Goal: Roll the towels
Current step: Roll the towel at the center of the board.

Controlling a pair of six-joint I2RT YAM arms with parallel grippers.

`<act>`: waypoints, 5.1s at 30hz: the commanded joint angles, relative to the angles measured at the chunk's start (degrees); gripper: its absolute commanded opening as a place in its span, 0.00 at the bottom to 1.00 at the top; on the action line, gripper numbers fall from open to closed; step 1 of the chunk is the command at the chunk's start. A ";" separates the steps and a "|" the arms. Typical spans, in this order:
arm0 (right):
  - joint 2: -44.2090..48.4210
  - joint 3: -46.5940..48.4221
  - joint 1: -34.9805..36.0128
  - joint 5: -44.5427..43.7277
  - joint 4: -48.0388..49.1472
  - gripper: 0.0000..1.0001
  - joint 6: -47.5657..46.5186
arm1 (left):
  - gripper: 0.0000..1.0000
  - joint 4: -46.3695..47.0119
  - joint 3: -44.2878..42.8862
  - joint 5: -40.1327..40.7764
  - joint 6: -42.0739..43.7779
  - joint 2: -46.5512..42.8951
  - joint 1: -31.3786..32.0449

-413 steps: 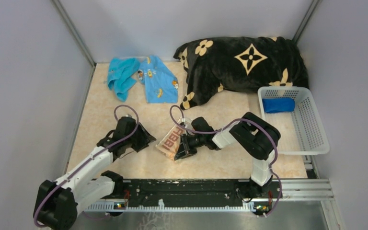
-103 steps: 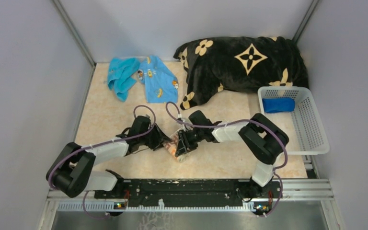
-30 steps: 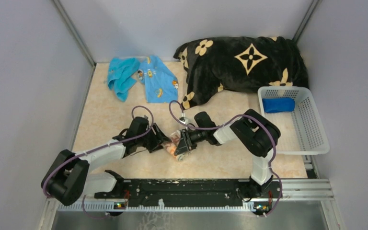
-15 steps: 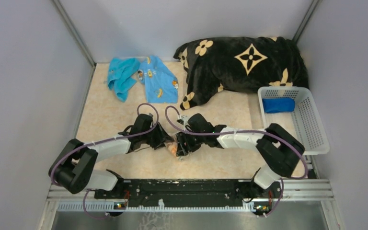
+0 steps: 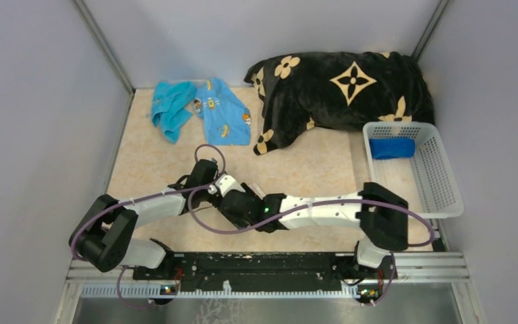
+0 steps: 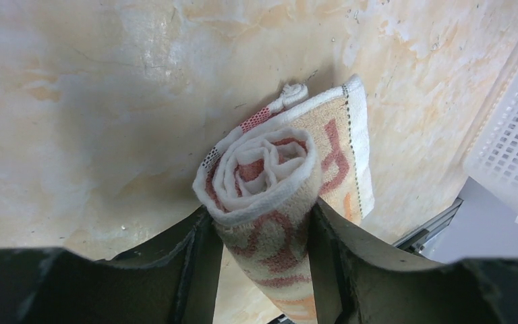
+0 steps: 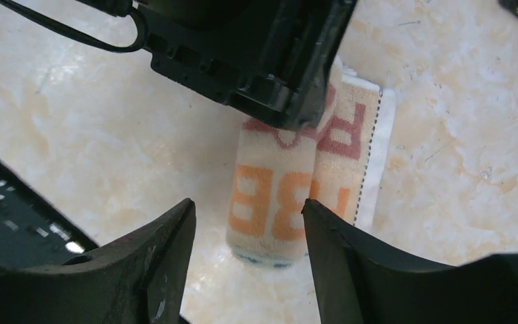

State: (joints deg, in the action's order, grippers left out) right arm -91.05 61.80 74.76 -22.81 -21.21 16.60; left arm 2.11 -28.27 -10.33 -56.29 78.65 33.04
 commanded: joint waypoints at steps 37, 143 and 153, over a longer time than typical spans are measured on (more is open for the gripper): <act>-10.81 -19.67 -28.65 70.96 31.90 0.29 8.48 | 0.80 -3.39 6.05 0.57 -2.37 -16.92 -0.12; -0.93 4.88 -11.37 7.76 0.57 0.71 6.34 | 0.55 -14.30 -4.96 8.94 3.83 7.61 3.95; -2.74 6.42 -9.82 6.70 3.04 0.72 3.34 | 0.55 -15.25 -6.01 9.19 3.50 7.88 4.66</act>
State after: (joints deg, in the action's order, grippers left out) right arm -93.71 64.95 64.38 -15.03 -23.64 20.51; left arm -4.51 -36.32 -4.82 -54.00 83.90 36.88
